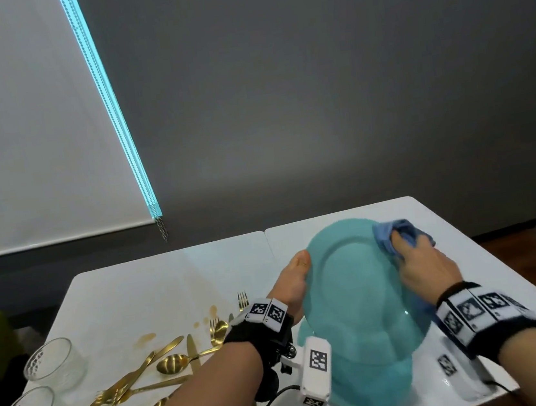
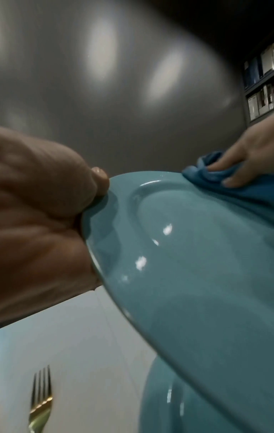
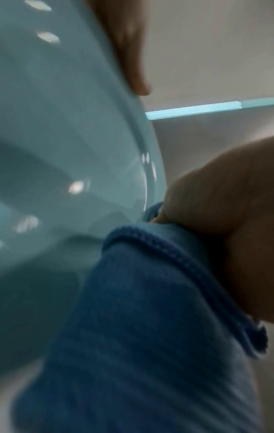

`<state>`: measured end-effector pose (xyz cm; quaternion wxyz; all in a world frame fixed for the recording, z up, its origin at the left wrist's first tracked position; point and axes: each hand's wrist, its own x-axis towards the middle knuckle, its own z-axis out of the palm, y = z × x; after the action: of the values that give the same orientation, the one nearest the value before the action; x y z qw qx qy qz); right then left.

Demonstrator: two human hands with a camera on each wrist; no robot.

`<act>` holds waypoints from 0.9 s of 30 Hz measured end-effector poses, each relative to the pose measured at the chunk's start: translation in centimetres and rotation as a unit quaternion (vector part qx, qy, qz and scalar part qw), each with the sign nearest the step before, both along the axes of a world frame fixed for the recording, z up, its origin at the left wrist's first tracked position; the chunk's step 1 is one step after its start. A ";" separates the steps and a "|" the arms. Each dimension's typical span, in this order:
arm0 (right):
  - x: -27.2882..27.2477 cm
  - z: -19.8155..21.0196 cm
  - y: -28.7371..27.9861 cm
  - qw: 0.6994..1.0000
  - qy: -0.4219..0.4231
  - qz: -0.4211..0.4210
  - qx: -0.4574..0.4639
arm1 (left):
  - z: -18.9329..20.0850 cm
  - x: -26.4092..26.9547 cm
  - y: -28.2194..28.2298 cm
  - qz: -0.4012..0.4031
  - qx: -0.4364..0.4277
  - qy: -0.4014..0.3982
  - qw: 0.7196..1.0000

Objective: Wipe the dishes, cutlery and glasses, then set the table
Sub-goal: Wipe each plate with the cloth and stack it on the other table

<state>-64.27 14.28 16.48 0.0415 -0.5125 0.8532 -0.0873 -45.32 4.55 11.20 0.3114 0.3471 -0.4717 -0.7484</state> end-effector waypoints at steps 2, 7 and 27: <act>1.5 0.3 -1.5 0.998 -0.051 -0.015 -0.044 | 0.2 -1.1 0.8 -0.021 0.002 0.000 1.000; 5.2 -0.6 -2.2 0.991 -0.046 0.126 -0.011 | 0.3 -1.7 1.2 -0.029 0.020 0.034 0.999; 3.9 -5.7 3.0 0.929 -0.045 0.343 0.129 | -0.2 -0.5 0.2 0.001 0.102 0.089 0.991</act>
<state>-60.33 17.31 10.80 0.1727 -0.7597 0.6265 0.0199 -45.82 4.75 11.04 0.3155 0.3091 -0.3627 -0.8206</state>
